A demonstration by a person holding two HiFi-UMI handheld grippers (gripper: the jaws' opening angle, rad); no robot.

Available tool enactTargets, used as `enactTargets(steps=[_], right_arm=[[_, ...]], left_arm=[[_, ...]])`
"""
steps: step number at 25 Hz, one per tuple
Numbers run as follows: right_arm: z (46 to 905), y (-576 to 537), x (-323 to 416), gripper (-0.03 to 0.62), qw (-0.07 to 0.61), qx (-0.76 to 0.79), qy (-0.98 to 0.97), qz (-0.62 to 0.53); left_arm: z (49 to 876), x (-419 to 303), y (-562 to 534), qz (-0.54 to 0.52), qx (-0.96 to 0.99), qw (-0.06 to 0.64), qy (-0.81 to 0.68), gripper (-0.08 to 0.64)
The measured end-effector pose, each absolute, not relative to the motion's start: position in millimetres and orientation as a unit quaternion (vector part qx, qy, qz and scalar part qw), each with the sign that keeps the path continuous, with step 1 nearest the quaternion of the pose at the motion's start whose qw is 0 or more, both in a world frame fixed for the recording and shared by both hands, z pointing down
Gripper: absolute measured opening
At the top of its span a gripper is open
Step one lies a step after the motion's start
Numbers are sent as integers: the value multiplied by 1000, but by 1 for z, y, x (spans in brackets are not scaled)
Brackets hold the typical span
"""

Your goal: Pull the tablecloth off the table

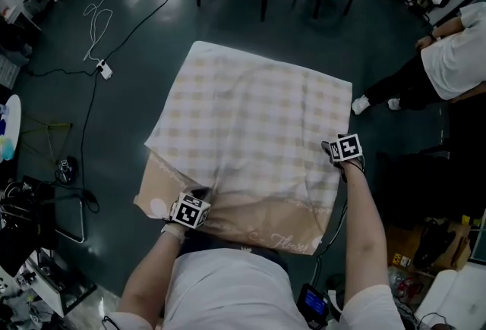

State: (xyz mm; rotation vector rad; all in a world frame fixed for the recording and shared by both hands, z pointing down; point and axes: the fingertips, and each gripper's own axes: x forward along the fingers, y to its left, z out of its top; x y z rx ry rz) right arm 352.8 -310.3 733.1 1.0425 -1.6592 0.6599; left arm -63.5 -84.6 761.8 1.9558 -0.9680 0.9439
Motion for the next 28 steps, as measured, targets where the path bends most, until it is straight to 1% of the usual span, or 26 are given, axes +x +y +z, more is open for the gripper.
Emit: enactTargets(steps=[2,6,11,16,21,23,28], right_arm=[[743,-308,358,255,511,436,-680,295],[749,-307,357,253,473,451,-678,336],[745,-304,347,252,471,466,-674,325],[745,-288,323,231,467,459,-690,310],[748,-265,285,182,469,437,-712,287],[749,-255,273,151,466,436,-716,284],[751,-229,255,113,463,433,-720,280]], left_arm=[[761,-62,-85,365,764,376,-377,12],[762,-62,-84,366,763,375,-378,12],[762,-62,-84,369,761,372,-383,12],[761,-61,-85,369,761,369,-385,12],[760,-63,-87,361,758,376,-392,12],[759,-64,-88,360,759,375,-393,12],[762,-67,-87,353,763,376,-389,14]])
